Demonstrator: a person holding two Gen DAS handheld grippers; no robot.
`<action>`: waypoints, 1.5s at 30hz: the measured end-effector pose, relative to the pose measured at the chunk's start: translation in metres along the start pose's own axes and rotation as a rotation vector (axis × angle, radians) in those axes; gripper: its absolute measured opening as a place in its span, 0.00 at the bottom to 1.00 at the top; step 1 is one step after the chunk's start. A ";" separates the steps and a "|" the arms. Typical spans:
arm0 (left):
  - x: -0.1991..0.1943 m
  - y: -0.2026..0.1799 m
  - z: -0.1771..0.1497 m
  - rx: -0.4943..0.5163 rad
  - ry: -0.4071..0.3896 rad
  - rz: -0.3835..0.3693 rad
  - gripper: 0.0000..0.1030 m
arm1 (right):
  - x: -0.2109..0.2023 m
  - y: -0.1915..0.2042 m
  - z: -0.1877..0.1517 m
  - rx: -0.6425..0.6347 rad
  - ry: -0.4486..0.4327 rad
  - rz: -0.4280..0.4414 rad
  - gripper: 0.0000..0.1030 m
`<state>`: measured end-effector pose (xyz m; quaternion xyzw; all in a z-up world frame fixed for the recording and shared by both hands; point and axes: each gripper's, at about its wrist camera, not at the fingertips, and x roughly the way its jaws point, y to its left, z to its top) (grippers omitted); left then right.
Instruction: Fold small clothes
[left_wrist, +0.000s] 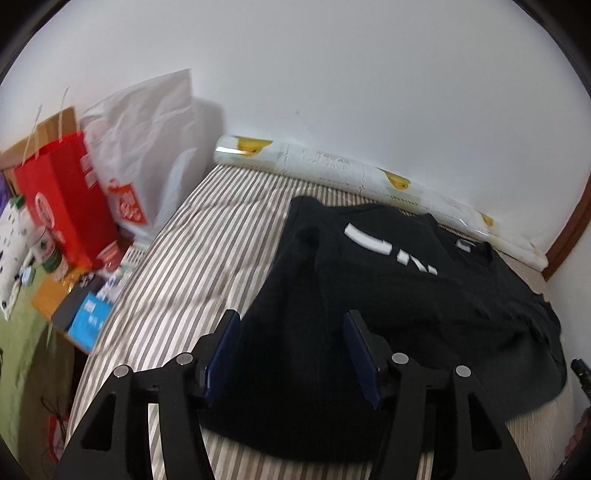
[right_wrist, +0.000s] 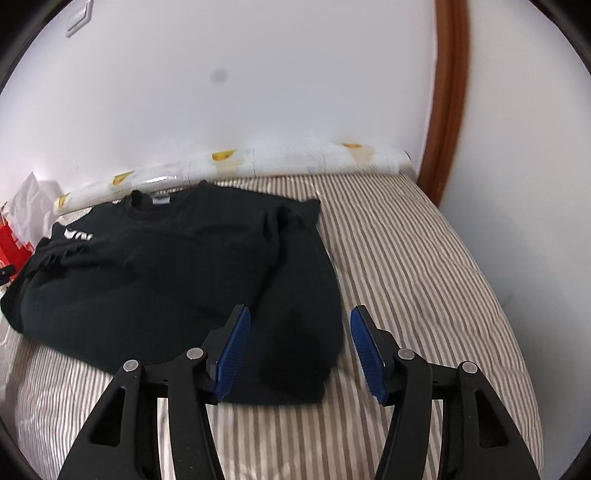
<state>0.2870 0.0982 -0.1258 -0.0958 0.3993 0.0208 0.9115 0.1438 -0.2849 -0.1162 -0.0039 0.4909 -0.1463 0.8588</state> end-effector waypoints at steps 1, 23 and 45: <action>-0.007 0.005 -0.008 -0.014 0.002 -0.013 0.56 | -0.003 -0.004 -0.006 0.007 0.004 -0.002 0.55; 0.004 0.041 -0.076 -0.245 0.078 -0.216 0.57 | 0.009 -0.026 -0.044 0.250 0.078 0.147 0.68; 0.001 0.026 -0.056 -0.123 0.008 -0.109 0.16 | 0.031 -0.019 -0.023 0.294 0.034 0.200 0.21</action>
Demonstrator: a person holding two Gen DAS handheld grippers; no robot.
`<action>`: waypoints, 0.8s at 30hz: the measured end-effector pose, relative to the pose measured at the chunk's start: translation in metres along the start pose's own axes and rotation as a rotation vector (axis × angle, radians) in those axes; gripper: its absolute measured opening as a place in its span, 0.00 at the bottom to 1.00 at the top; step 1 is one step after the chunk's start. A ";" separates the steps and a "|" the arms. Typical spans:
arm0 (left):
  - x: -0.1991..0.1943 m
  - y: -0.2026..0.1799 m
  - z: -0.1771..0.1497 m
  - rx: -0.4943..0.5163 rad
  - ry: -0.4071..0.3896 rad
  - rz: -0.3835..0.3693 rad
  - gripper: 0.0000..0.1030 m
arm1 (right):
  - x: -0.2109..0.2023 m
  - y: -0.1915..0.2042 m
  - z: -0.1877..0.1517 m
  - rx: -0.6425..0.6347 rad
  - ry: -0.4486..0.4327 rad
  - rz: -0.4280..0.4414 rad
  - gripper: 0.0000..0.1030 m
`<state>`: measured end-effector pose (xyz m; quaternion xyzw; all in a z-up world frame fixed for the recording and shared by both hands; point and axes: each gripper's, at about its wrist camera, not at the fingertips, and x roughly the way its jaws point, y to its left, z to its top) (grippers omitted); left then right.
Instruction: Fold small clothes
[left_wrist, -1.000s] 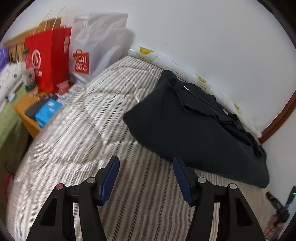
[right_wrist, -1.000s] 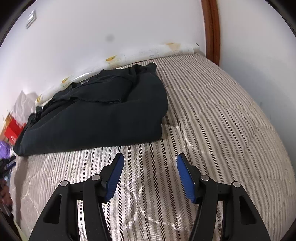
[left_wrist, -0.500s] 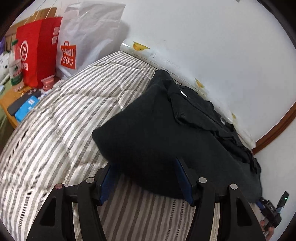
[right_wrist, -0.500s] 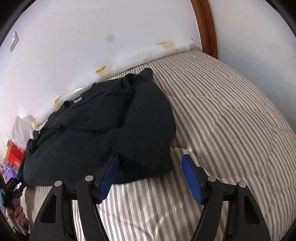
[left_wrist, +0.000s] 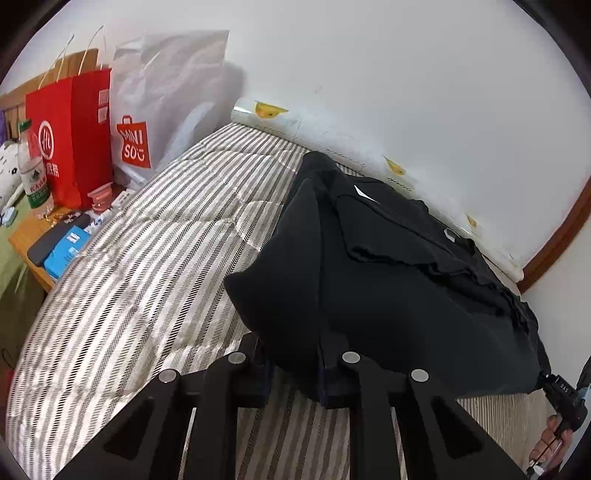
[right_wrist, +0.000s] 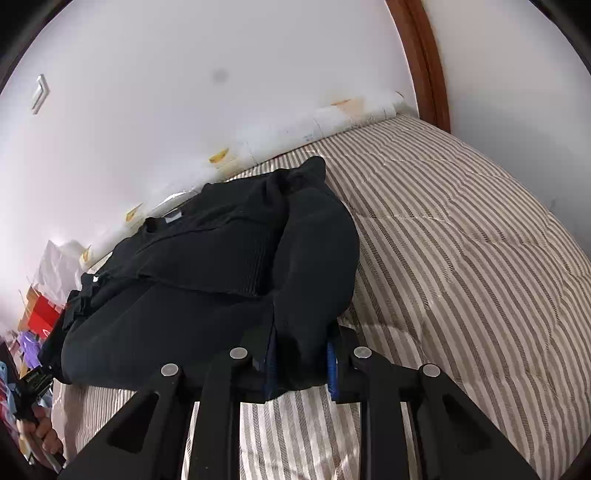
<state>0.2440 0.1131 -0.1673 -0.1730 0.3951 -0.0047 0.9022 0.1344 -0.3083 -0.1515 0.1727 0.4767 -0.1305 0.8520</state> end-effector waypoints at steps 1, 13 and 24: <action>-0.004 0.000 -0.002 0.002 -0.002 -0.001 0.16 | -0.002 -0.001 -0.002 0.003 0.002 0.003 0.21; -0.053 0.011 -0.044 0.014 0.000 -0.003 0.15 | -0.052 -0.005 -0.038 -0.052 0.011 -0.013 0.21; -0.105 0.022 -0.101 0.027 -0.010 -0.035 0.15 | -0.108 -0.022 -0.086 -0.115 0.004 -0.031 0.21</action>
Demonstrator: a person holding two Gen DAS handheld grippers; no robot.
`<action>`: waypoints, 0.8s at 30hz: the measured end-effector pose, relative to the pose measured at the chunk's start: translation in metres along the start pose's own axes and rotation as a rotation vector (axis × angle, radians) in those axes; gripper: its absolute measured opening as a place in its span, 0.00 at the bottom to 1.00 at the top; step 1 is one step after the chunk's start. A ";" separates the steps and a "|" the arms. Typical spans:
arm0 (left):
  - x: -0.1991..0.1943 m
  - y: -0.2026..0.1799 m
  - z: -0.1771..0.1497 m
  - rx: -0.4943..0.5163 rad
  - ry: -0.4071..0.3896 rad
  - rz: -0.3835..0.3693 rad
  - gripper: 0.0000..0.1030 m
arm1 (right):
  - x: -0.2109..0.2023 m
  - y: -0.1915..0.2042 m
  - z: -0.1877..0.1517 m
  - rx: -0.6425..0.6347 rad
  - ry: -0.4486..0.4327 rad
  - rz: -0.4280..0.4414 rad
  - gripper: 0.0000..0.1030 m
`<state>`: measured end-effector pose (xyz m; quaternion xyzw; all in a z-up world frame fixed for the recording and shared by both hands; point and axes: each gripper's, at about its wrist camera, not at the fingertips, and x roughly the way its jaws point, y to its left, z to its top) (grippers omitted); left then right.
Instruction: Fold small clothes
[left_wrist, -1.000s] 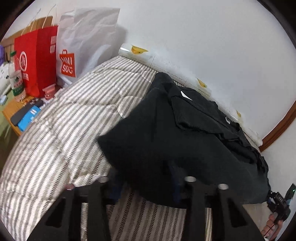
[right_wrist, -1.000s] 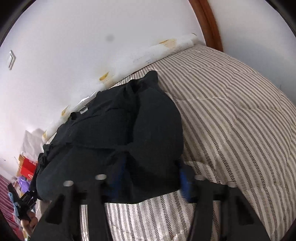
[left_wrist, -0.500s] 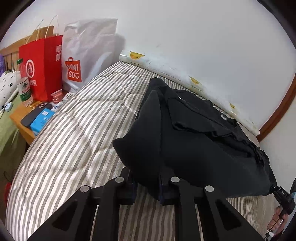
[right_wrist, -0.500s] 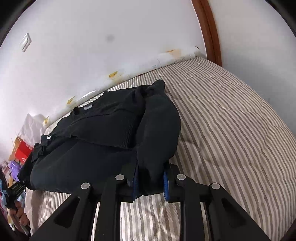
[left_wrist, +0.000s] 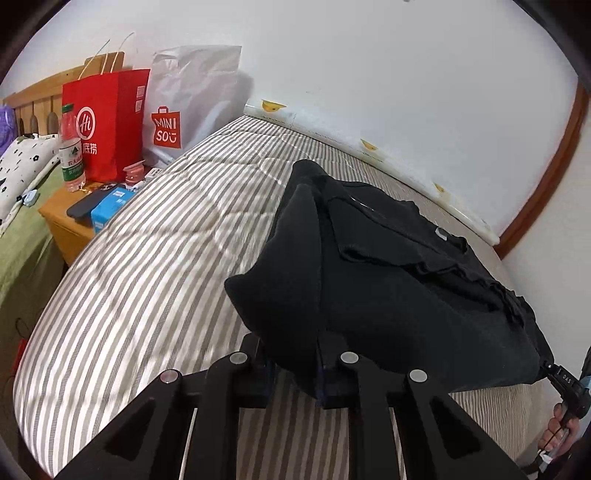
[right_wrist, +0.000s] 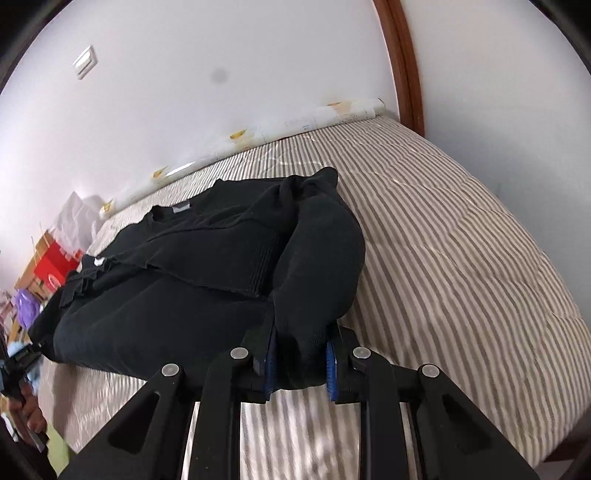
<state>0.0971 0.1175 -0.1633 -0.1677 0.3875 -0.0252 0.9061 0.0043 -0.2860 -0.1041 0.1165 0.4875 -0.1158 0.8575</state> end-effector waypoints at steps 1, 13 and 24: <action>-0.003 0.001 -0.004 -0.002 0.001 -0.010 0.15 | -0.003 -0.002 -0.005 -0.008 0.000 -0.004 0.21; -0.016 0.013 -0.011 0.001 0.027 0.023 0.36 | -0.023 -0.018 -0.006 0.017 -0.008 -0.045 0.35; -0.048 0.014 0.016 0.076 -0.057 0.119 0.46 | -0.055 0.007 0.017 -0.094 -0.109 -0.070 0.35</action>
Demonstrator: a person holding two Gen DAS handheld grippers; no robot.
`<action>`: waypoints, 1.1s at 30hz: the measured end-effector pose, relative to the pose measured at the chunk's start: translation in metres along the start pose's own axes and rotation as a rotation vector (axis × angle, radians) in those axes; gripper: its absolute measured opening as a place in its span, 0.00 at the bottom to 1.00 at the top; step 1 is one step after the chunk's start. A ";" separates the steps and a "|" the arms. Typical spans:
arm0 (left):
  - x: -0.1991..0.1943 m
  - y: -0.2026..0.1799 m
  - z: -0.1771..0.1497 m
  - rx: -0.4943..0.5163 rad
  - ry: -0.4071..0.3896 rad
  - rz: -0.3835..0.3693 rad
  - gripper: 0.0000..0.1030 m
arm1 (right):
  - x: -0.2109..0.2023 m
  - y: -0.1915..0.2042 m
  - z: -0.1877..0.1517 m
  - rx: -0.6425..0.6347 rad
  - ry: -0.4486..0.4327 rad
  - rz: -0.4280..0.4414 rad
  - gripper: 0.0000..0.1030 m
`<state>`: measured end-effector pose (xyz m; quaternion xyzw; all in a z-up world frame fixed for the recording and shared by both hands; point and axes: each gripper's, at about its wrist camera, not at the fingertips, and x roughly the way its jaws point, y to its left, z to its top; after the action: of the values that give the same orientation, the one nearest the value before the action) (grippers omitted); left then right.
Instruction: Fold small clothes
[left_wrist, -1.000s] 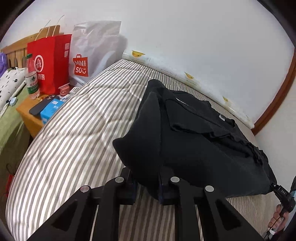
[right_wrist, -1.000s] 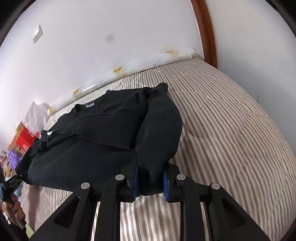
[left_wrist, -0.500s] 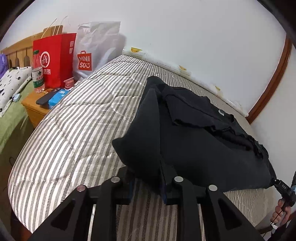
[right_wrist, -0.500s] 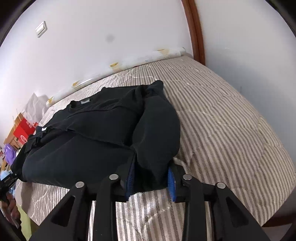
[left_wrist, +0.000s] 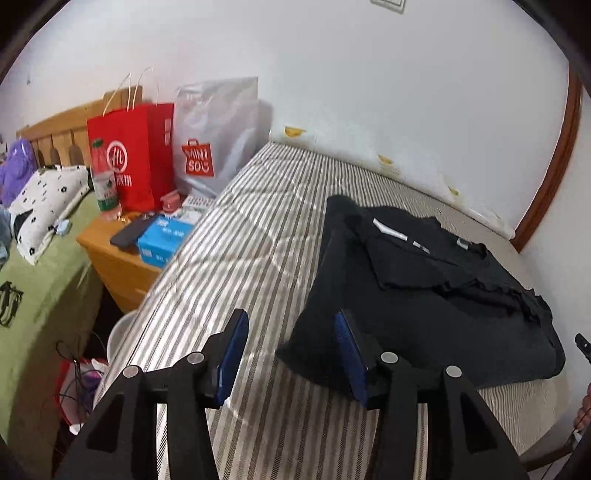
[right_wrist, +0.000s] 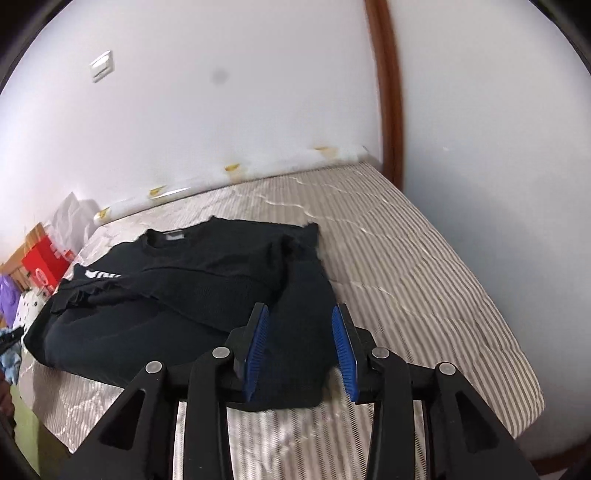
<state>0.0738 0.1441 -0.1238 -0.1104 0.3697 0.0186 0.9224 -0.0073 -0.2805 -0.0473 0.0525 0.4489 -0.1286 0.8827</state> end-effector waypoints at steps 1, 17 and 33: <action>-0.001 -0.002 0.002 0.000 -0.001 -0.011 0.46 | 0.001 0.007 0.002 -0.007 0.002 0.011 0.34; 0.050 -0.074 -0.005 0.103 0.125 -0.186 0.46 | 0.063 0.087 -0.031 -0.107 0.156 0.144 0.26; 0.110 -0.119 0.023 0.230 0.146 -0.082 0.57 | 0.128 0.081 0.021 -0.046 0.196 0.040 0.24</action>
<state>0.1830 0.0281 -0.1601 -0.0200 0.4306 -0.0694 0.8996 0.1034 -0.2303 -0.1400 0.0534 0.5350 -0.0949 0.8378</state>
